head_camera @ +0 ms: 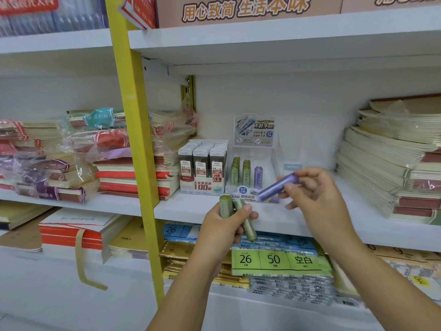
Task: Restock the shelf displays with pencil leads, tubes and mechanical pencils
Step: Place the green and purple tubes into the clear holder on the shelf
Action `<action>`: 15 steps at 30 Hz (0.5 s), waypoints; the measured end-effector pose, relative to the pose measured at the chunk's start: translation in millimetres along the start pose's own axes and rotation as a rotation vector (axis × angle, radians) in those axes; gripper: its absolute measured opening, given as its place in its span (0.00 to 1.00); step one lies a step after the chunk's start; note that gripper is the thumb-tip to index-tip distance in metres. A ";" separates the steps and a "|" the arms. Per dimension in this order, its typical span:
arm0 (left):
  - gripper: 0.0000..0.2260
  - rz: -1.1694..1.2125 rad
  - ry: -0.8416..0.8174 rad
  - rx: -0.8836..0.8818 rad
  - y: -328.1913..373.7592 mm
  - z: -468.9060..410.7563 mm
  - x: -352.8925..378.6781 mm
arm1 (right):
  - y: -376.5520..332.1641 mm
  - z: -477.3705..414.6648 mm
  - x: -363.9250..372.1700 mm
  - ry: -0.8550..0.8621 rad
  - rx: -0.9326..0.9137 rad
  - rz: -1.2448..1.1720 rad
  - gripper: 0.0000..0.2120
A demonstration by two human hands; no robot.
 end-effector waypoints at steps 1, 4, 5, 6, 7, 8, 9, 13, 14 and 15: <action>0.10 0.013 0.010 0.009 1.5 -2.2 0.1 | -4.3 -8.4 -2.8 0.017 -0.059 0.066 0.12; 0.10 0.052 0.042 0.042 6.9 -9.2 -0.7 | -9.7 -31.2 -6.9 -0.004 -0.177 0.305 0.16; 0.10 0.064 0.051 0.055 8.7 -11.2 -1.0 | -8.2 -37.0 -5.9 -0.026 -0.193 0.377 0.16; 0.10 0.076 0.058 0.068 10.3 -12.7 -1.1 | -5.7 -41.6 -3.9 -0.053 -0.199 0.442 0.15; 0.09 0.087 0.064 0.080 11.7 -14.1 -1.3 | -2.5 -45.2 -1.5 -0.085 -0.195 0.500 0.14; 0.09 0.096 0.069 0.088 12.6 -15.5 -1.6 | 1.1 -48.0 1.0 -0.117 -0.188 0.553 0.13; 0.09 0.103 0.073 0.091 12.8 -16.6 -2.1 | 4.7 -50.0 2.9 -0.145 -0.178 0.603 0.13; 0.10 0.106 0.084 0.081 10.9 -19.8 -2.9 | 13.9 -56.6 4.2 -0.185 -0.117 0.651 0.13; 0.10 0.103 0.088 0.080 10.4 -20.5 -3.0 | 15.0 -58.2 3.9 -0.187 -0.103 0.633 0.13; 0.09 0.100 0.092 0.080 10.0 -21.1 -3.2 | 15.7 -59.7 3.7 -0.188 -0.087 0.613 0.13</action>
Point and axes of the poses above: each hand's wrist, its own z-axis away from the middle knuckle, its own x-axis out of the palm, y = z × x, the point moved 1 cm from there along -z, towards the middle knuckle, and after that the axes turned 3 degrees about -x, right-handed, at the moved point
